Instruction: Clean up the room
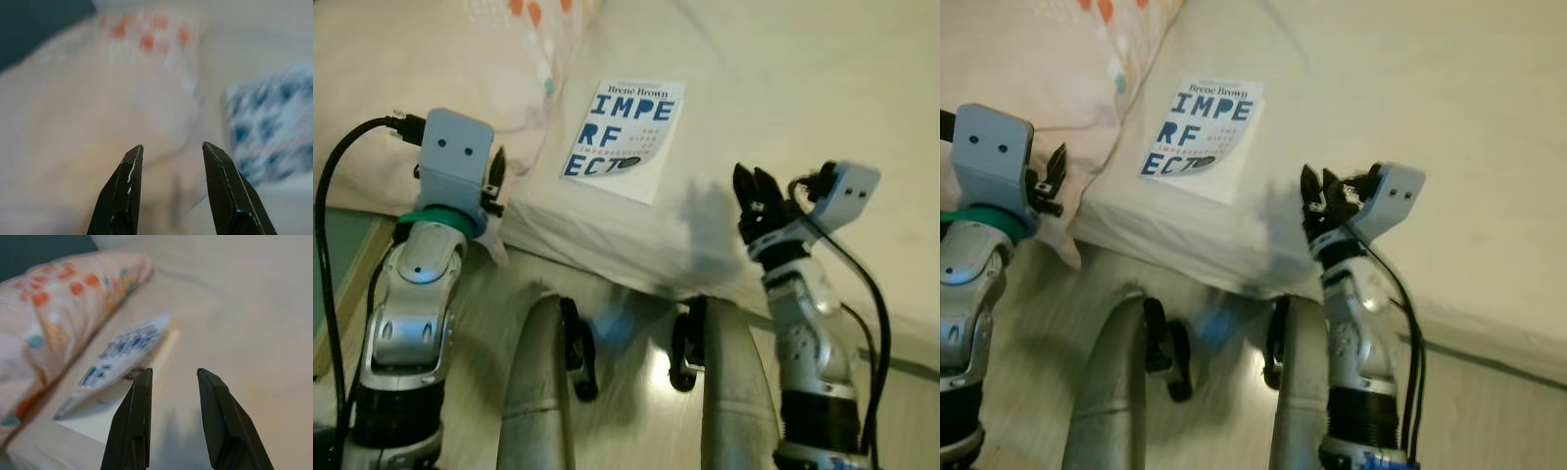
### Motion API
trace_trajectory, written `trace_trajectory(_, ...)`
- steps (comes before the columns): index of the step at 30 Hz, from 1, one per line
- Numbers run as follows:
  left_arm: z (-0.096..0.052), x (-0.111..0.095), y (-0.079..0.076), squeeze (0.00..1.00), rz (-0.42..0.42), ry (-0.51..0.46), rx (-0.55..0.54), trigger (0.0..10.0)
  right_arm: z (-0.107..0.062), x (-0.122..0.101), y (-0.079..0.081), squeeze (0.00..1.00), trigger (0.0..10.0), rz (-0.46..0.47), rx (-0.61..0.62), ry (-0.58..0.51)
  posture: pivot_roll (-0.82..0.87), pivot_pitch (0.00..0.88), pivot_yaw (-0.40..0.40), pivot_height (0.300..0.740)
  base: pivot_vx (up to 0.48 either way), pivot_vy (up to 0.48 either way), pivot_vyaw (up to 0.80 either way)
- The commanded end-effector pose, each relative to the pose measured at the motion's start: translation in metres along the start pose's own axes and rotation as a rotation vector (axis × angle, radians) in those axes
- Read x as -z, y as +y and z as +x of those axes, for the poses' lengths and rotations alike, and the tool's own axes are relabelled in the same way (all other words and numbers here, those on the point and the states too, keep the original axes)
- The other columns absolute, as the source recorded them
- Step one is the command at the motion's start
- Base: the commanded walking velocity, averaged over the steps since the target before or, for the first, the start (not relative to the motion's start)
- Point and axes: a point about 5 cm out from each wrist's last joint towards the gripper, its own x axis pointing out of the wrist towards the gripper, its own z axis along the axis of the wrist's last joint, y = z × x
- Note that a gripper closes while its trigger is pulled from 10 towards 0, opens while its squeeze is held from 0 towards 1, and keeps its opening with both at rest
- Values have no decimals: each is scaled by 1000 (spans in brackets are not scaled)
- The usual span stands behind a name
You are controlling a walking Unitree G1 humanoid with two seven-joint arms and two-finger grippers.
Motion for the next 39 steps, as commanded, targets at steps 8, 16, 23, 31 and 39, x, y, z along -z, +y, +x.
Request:
trace_trajectory(8,-10,-7,-13,0,-171,-4,21,10000,-10,0,3,0,10000,-83,26,-11,-5,215,32,603,0,0,0)
trace_trajectory(16,-1,31,-34,0,-332,134,38,10000,-11,4,0,0,10000,-282,33,-11,-55,150,10,623,0,0,0)
trace_trajectory(23,9,35,-37,0,-331,139,40,10000,-12,6,-2,0,10000,-305,41,1,-75,123,10,638,0,0,0)
trace_trajectory(31,17,40,-42,0,-332,153,43,10000,-12,11,-4,0,10000,-325,52,5,-87,102,14,668,0,0,0)
trace_trajectory(39,19,45,-43,0,-326,158,33,10000,-12,13,-6,0,10000,-333,57,4,-87,91,13,693,0,0,0)
